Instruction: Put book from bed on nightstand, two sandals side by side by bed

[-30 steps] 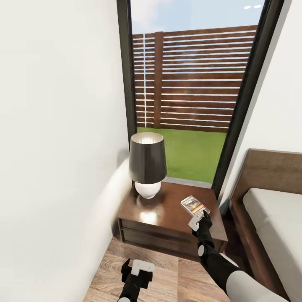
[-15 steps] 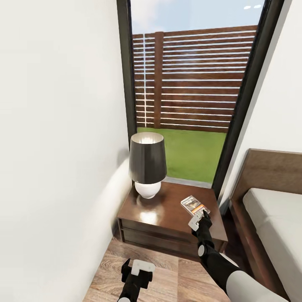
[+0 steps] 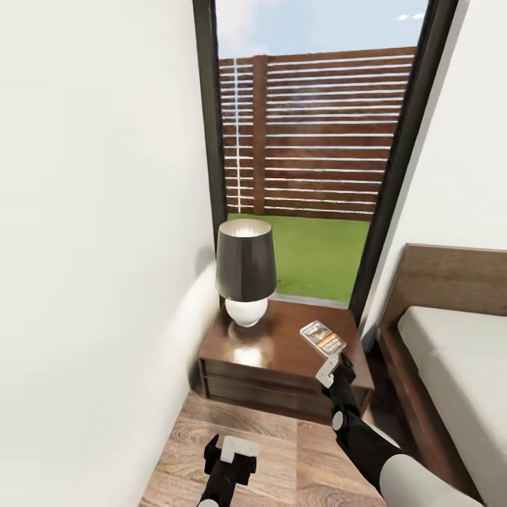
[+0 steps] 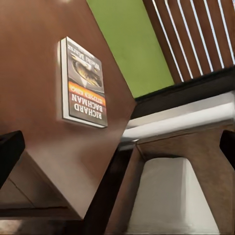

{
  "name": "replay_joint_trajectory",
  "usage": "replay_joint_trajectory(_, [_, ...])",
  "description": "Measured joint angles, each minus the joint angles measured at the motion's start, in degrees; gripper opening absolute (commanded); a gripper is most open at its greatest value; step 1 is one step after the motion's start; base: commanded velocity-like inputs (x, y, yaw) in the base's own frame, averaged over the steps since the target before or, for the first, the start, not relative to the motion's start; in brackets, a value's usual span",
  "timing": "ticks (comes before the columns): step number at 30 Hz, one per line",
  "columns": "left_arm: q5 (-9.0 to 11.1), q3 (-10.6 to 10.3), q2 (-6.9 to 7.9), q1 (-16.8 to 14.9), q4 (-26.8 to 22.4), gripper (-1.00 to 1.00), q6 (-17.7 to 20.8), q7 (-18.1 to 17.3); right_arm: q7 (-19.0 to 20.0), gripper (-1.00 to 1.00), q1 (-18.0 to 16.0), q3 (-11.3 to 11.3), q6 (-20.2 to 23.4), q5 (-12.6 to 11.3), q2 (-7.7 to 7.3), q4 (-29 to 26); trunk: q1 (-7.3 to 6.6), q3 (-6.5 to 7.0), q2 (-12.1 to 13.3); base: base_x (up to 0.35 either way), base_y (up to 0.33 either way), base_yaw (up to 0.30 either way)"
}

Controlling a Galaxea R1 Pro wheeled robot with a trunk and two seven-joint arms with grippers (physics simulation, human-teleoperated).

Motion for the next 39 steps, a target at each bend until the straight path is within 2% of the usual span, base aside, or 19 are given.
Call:
replay_joint_trajectory(6, [-0.03, 0.0, 0.0, 0.0, 0.0, 1.0, -0.01, -0.01, -0.01, 1.0, 0.0, 0.0, 0.02, -0.01, 0.05, 0.0, -0.01, 0.21, 0.0, -0.014, 0.006, -0.2])
replay_joint_trajectory(17, [-0.01, 0.0, 0.0, 0.0, 0.0, 1.0, -0.01, -0.01, -0.01, 1.0, 0.0, -0.01, 0.03, 0.03, 0.06, 0.0, 0.0, 0.3, 0.0, -0.019, 0.003, -0.046])
replay_joint_trajectory(31, [-0.01, -0.05, 0.0, 0.0, 0.0, 1.0, -0.01, -0.08, 0.06, 1.0, 0.0, -0.01, 0.09, 0.1, 0.0, 0.0, 0.03, 0.31, 0.0, -0.272, 0.025, -0.003])
replay_joint_trajectory(39, [-0.07, -0.06, 0.0, 0.0, 0.1, 1.0, -0.06, -0.09, 0.06, 1.0, 0.0, -0.01, 0.01, 0.08, 0.02, 0.0, 0.0, 0.31, 0.0, -0.09, 0.001, 0.0])
